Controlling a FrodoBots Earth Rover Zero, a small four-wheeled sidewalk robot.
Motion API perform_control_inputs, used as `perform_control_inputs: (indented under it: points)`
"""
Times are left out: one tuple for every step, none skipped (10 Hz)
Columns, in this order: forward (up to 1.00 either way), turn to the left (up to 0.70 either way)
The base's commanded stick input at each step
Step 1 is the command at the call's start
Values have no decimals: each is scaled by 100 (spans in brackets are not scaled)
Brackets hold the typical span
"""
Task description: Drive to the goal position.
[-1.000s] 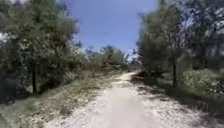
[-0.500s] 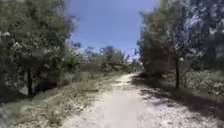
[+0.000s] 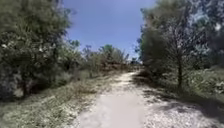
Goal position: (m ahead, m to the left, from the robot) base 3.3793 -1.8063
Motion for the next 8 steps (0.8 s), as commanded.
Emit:
perform_control_inputs:
  points:
    - [50,0]
    - [50,0]
    - [50,0]
    - [50,0]
    - [50,0]
    - [50,0]
    - [50,0]
    - [50,0]
